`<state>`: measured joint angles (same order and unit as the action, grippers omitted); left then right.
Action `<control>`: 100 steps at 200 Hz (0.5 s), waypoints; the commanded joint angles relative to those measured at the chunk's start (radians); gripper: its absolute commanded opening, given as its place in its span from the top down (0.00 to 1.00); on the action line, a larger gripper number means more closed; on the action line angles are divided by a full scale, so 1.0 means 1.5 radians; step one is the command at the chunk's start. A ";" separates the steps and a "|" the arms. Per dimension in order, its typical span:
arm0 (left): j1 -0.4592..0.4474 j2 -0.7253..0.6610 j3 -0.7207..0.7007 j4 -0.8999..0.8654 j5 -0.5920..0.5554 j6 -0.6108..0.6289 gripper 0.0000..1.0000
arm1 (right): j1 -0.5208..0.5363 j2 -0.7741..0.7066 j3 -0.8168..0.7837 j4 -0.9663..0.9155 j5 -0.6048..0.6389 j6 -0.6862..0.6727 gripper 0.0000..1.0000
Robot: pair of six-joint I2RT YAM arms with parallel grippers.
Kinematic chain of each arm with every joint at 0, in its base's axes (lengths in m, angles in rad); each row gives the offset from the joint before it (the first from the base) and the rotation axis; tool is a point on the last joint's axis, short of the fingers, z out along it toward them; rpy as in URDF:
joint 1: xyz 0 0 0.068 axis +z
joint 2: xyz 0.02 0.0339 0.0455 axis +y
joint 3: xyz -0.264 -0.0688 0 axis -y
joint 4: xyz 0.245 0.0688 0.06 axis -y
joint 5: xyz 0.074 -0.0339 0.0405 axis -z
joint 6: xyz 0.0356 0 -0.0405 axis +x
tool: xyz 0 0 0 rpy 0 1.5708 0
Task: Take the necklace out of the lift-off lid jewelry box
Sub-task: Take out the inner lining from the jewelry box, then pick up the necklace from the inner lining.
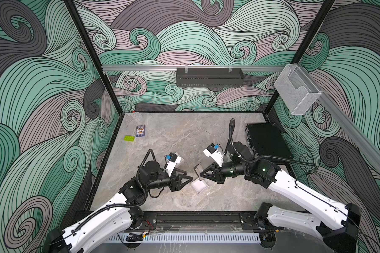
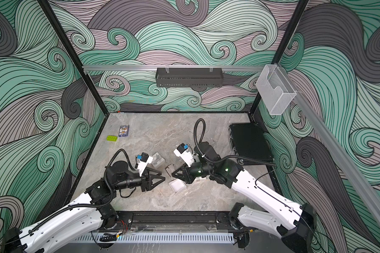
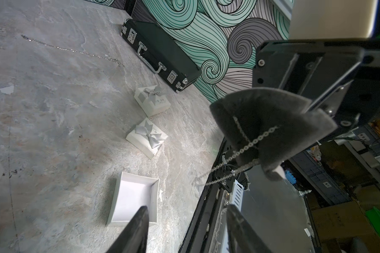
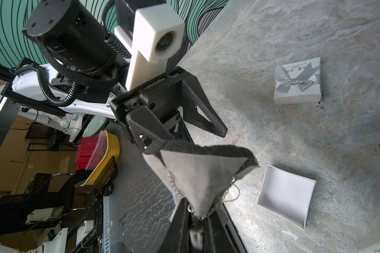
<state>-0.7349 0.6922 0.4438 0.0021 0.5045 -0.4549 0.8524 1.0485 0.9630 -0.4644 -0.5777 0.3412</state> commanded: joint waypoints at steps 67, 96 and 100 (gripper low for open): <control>-0.003 0.018 0.059 0.026 0.029 0.041 0.52 | -0.004 -0.002 0.013 0.049 -0.050 0.023 0.84; -0.005 0.026 0.065 0.032 0.029 0.046 0.53 | -0.004 0.001 0.015 0.058 -0.054 0.031 0.84; -0.005 0.028 0.067 0.033 0.030 0.046 0.53 | -0.003 0.002 0.015 0.058 -0.055 0.031 0.84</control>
<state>-0.7353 0.7258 0.4927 0.0235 0.5285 -0.4095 0.8524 1.0485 0.9630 -0.4061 -0.6342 0.3756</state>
